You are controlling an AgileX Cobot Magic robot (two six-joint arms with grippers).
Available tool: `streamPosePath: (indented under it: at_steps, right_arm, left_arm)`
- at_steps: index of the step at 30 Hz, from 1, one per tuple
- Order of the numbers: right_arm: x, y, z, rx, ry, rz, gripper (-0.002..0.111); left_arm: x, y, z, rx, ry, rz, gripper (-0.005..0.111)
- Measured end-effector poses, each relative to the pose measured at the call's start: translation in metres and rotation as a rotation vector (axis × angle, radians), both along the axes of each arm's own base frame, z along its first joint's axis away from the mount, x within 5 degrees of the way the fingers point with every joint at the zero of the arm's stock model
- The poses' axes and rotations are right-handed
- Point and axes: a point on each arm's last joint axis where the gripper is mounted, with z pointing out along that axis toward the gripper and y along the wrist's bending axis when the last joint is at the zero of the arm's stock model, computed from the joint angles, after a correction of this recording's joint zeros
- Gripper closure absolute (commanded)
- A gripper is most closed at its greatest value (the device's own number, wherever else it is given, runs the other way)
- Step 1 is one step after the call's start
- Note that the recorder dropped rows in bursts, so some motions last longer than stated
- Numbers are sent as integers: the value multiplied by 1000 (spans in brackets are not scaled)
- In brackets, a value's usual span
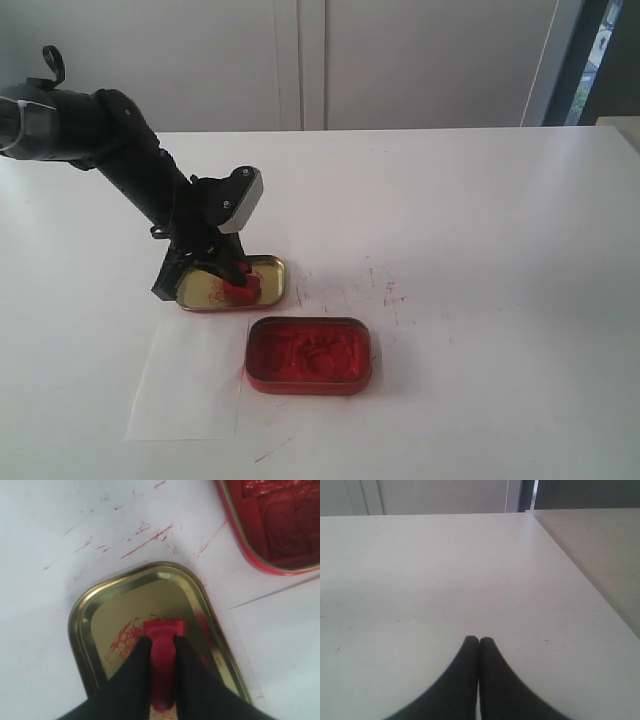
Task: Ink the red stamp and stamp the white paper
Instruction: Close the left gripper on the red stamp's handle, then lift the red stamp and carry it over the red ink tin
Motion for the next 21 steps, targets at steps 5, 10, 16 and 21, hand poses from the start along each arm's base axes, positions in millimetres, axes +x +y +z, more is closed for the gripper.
streamPosePath:
  at_steps: [5,10,16,21]
  right_arm:
    - [0,0,0,0,0,0,108]
    - [0,0,0,0,0,0,108]
    - [0,0,0,0,0,0,108]
    - [0,0,0,0,0,0,108]
  left_arm:
    - [1,0,2,2,0,26,107]
    - [0,2,20,-10,-11,110,107]
    - [-5,3,58,-59,6,248,107]
    - [-18,6,85,-85,77,324,107]
